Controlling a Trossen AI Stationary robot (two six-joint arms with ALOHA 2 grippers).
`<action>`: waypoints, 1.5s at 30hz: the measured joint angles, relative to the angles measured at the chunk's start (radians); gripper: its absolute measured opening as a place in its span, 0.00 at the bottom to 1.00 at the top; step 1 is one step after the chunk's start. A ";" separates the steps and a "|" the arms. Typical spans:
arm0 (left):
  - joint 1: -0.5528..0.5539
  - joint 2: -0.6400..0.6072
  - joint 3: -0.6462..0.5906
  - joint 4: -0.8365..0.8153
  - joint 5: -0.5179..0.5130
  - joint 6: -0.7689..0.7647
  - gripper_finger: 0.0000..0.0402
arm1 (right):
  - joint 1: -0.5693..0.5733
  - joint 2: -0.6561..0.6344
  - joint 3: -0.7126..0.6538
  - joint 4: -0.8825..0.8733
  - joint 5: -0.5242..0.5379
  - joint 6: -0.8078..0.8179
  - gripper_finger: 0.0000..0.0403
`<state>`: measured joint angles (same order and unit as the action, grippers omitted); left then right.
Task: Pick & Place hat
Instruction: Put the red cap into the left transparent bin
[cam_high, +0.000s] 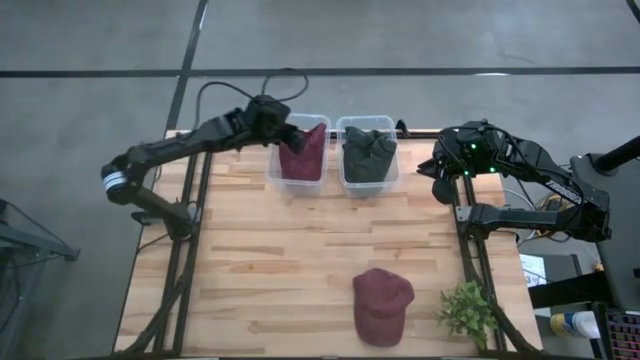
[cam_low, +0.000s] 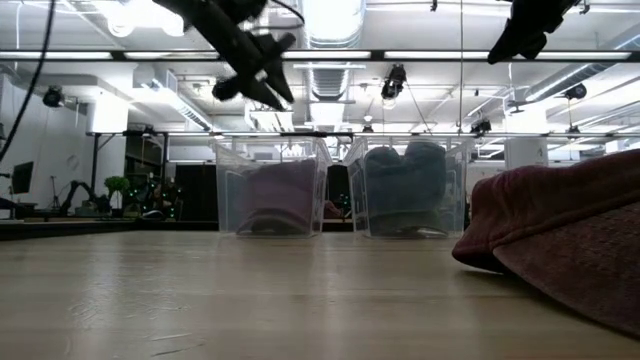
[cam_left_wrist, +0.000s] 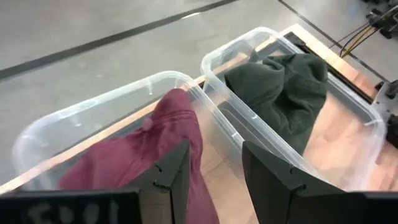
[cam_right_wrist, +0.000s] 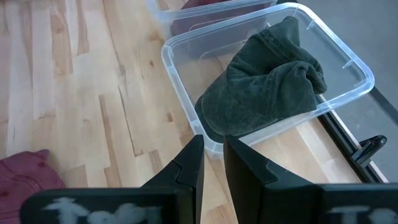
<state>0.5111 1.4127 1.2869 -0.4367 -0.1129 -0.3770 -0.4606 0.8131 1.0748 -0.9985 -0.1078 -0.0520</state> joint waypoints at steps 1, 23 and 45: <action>0.000 -0.023 0.000 -0.025 -0.009 -0.002 0.34 | 0.000 0.000 0.000 0.000 0.000 0.001 0.15; -0.137 -0.187 -0.020 -0.605 -0.218 -0.285 0.34 | 0.217 0.008 0.000 0.033 -0.424 0.091 0.15; -0.750 -0.192 -0.033 -0.529 -0.566 -0.552 0.34 | 0.732 0.415 0.000 0.070 -0.260 0.071 0.15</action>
<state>-0.2389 1.2205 1.2541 -0.9661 -0.6793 -0.9292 0.2713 1.2281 1.0748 -0.9281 -0.3679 0.0185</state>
